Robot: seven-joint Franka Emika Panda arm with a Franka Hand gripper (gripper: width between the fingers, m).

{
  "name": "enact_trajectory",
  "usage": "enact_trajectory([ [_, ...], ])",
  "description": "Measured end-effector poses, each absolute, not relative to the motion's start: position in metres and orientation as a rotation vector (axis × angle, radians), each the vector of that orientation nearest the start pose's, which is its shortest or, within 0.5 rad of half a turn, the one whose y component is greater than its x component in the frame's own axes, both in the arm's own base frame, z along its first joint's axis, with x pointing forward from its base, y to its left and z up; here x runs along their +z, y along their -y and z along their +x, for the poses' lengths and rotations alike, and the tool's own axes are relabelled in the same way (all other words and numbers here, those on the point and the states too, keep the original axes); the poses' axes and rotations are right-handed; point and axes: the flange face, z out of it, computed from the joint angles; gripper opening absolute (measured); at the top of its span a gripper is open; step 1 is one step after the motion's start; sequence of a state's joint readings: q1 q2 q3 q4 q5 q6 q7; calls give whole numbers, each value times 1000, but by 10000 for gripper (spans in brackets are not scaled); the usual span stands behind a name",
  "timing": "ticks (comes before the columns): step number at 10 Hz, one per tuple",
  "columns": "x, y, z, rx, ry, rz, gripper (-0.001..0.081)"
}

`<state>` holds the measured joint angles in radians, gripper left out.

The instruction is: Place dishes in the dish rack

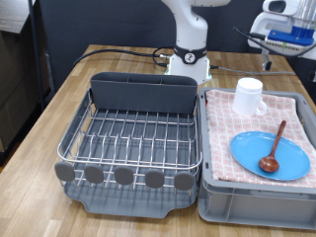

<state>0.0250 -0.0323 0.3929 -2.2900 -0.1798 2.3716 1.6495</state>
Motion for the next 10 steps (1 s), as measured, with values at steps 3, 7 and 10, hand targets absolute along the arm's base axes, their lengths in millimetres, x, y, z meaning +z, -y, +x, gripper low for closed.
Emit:
enact_trajectory([
  [3, 370, -211, 478, -278, -1659, -2634, 803],
  [7, 330, -212, 496, -293, -1688, -2580, 803],
  [10, 296, -207, 507, -283, -1725, -2544, 803],
])
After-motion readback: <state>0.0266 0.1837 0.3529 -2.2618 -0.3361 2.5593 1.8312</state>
